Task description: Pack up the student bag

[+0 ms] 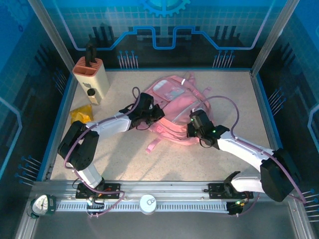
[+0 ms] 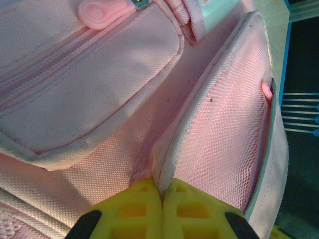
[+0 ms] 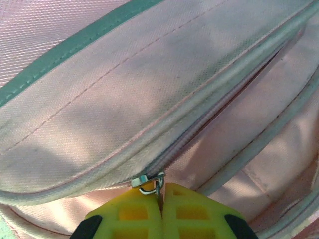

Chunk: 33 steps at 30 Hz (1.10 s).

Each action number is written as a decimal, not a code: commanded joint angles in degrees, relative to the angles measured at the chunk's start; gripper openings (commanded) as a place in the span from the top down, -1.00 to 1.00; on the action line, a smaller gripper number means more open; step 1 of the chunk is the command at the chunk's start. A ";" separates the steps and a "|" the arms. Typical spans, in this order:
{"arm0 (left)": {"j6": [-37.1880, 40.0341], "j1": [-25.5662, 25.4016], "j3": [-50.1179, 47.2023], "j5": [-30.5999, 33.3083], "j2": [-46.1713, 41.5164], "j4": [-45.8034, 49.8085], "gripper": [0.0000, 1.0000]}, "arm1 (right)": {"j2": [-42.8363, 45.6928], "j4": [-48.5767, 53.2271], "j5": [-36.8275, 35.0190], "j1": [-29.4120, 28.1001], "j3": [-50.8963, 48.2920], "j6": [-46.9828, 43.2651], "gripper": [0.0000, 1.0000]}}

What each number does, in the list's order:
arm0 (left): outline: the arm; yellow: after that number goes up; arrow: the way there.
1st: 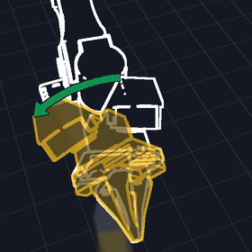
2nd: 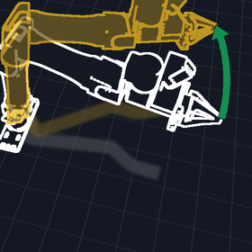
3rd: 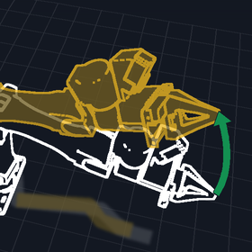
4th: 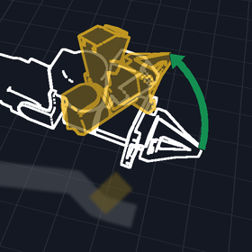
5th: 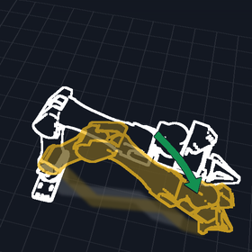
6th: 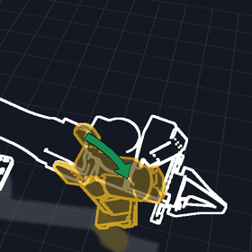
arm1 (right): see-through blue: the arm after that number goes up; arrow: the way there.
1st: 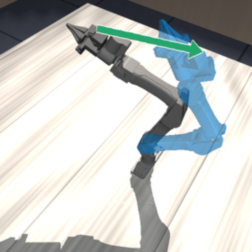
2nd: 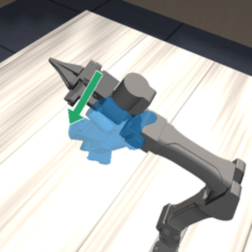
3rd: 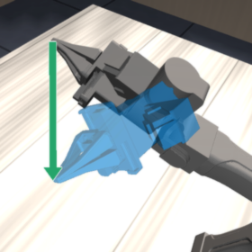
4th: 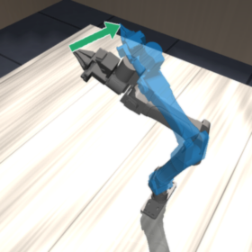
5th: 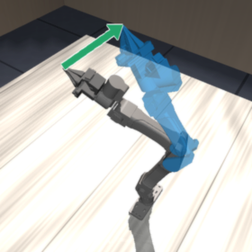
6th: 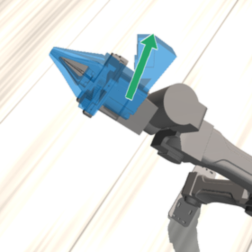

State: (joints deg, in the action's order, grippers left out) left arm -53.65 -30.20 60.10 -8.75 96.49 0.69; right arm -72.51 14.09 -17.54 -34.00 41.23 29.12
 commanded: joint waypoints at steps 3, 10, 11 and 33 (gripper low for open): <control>8.26 4.87 6.06 -0.43 2.62 4.82 1.00 | 0.26 4.37 1.76 -1.06 -0.96 -5.56 1.00; 12.55 7.48 14.83 -5.07 9.33 3.67 0.86 | -7.08 -0.86 7.86 -11.83 3.08 -1.57 1.00; 13.30 8.20 15.85 -7.90 10.22 3.43 0.82 | -8.51 -1.98 7.51 -12.88 4.08 -0.78 1.00; -11.86 -1.33 -17.30 2.80 -11.91 -9.55 -0.14 | -12.87 -2.93 6.20 -13.95 7.06 3.22 1.00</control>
State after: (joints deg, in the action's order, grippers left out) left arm -59.83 -30.09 43.81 -9.80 83.72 -2.98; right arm -84.99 10.00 -12.51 -47.53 47.64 31.29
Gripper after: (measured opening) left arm 0.572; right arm 0.057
